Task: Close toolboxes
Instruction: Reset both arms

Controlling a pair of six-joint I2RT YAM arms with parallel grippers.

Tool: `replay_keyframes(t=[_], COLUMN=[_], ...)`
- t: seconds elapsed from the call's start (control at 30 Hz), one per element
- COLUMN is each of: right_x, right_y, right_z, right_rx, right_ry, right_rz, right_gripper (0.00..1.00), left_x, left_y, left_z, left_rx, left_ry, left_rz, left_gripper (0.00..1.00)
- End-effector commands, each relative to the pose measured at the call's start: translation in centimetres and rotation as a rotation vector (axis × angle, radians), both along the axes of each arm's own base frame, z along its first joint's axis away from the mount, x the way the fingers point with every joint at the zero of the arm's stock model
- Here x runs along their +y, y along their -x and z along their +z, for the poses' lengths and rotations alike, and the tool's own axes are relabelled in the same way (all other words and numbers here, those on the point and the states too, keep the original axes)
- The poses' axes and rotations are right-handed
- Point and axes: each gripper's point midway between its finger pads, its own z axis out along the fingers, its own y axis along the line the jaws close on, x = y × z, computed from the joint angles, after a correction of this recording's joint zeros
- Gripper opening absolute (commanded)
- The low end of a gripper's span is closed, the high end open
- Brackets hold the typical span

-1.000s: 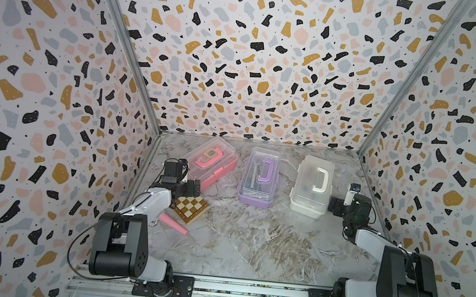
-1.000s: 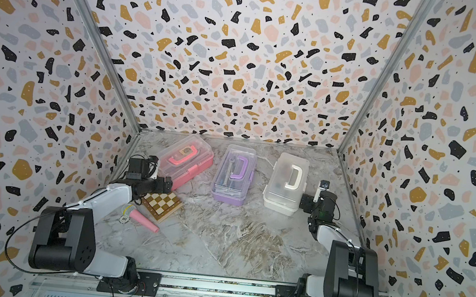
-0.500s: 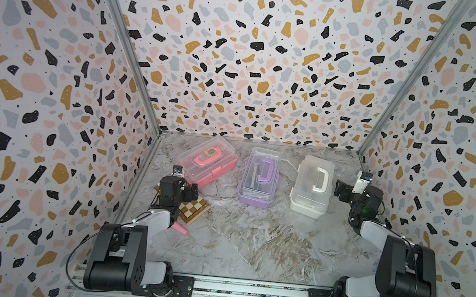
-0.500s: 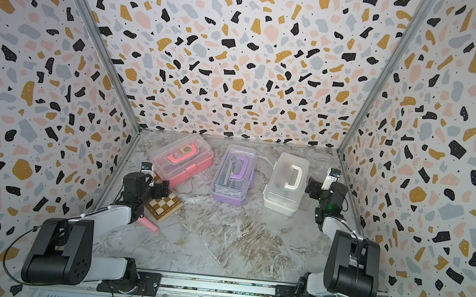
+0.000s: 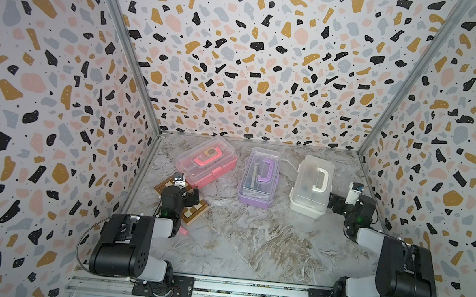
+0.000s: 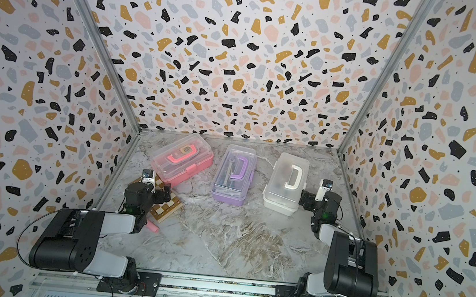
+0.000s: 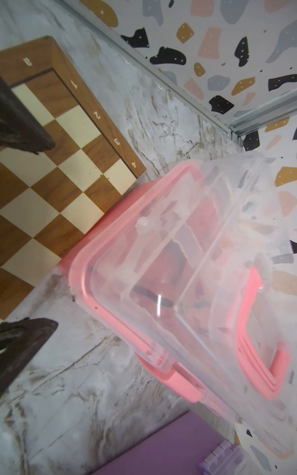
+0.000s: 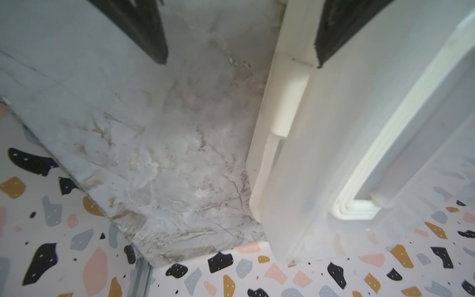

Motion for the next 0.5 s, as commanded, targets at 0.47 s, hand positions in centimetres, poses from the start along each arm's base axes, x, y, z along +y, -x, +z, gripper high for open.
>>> replay_keyframes(t=[0.47], right_x=[1.5], right_y=[0.2], right_z=[-1.4], right_rx=[-0.057], right_ry=[0.16], right_rz=[-0.019], right_gripper=[1.0], left_x=[-0.4], left_y=[-1.0], left_z=[1.9], left_rx=[-0.065], left_ry=[-0.029], left_rz=[-0.015], left_gripper=[0.99])
